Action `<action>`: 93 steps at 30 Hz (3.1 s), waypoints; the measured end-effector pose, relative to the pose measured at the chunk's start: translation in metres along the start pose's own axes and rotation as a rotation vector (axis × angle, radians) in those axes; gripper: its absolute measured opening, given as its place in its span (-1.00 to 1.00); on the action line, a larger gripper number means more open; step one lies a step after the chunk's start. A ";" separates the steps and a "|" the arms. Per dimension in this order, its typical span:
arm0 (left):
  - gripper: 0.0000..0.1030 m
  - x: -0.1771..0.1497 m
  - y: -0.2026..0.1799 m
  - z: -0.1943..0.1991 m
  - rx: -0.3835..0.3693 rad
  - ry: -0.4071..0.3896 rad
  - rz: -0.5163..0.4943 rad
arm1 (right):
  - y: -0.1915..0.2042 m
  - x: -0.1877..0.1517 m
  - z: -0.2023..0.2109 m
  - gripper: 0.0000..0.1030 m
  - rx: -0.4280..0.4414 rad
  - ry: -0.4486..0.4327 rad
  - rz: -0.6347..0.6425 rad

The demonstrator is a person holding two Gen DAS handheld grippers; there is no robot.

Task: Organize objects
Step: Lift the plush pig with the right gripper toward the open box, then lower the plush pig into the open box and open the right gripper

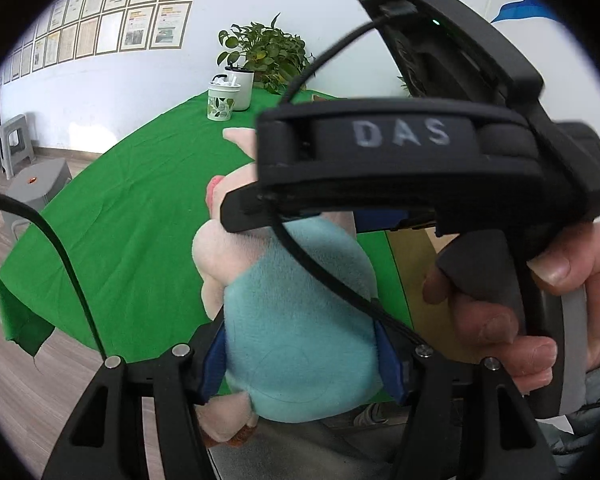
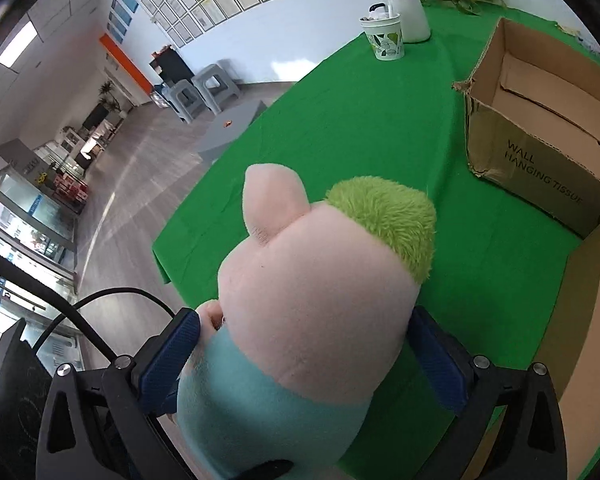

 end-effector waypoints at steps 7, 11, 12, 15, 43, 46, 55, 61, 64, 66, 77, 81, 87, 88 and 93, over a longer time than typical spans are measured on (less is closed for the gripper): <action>0.12 -0.001 -0.008 0.001 0.030 -0.009 -0.014 | 0.009 0.007 -0.006 0.88 -0.069 0.005 -0.017; 0.09 0.005 -0.022 0.005 0.064 -0.014 -0.050 | 0.000 0.005 -0.004 0.54 -0.064 -0.026 -0.030; 0.09 0.007 -0.027 0.007 0.068 -0.025 -0.064 | -0.002 0.002 0.001 0.50 -0.055 -0.040 -0.033; 0.08 0.022 -0.051 0.015 0.086 -0.063 -0.142 | -0.009 -0.004 0.031 0.44 -0.047 -0.128 -0.033; 0.09 0.341 -0.194 -0.013 -0.046 -0.102 -0.399 | -0.123 0.290 0.323 0.36 -0.240 -0.482 -0.113; 0.08 0.340 -0.186 -0.044 -0.046 -0.041 -0.396 | -0.151 0.308 0.283 0.36 -0.216 -0.436 -0.144; 0.08 0.292 -0.153 -0.113 -0.019 0.099 -0.376 | -0.229 0.293 0.158 0.35 -0.145 -0.322 -0.226; 0.08 0.247 -0.139 -0.153 0.029 0.224 -0.334 | -0.277 0.259 0.041 0.35 -0.066 -0.209 -0.268; 0.08 0.238 -0.125 -0.176 0.041 0.289 -0.312 | -0.294 0.248 -0.011 0.34 -0.039 -0.153 -0.301; 0.08 0.232 -0.121 -0.181 0.056 0.301 -0.309 | -0.303 0.245 -0.036 0.34 -0.018 -0.129 -0.312; 0.11 0.217 -0.102 -0.194 0.089 0.320 -0.207 | -0.298 0.251 -0.075 0.36 0.035 -0.093 -0.272; 0.18 0.214 -0.098 -0.187 0.090 0.321 -0.168 | -0.295 0.249 -0.079 0.37 0.057 -0.075 -0.247; 0.28 0.213 -0.094 -0.185 0.080 0.331 -0.137 | -0.295 0.252 -0.088 0.55 0.095 -0.077 -0.254; 0.32 0.213 -0.093 -0.184 0.068 0.332 -0.118 | -0.295 0.251 -0.089 0.58 0.103 -0.076 -0.261; 0.50 0.208 -0.091 -0.180 0.051 0.340 -0.104 | -0.293 0.256 -0.084 0.72 0.113 -0.055 -0.284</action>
Point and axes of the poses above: each gripper's, at about its wrist camera, not at the fingertips, and z roughly against the way its jaws point, y to its left, x to its top, the point moved 3 cm from there along -z, roughly the way its jaws point, and after that the axes turned 8 degrees about y, right-handed, at the moved point
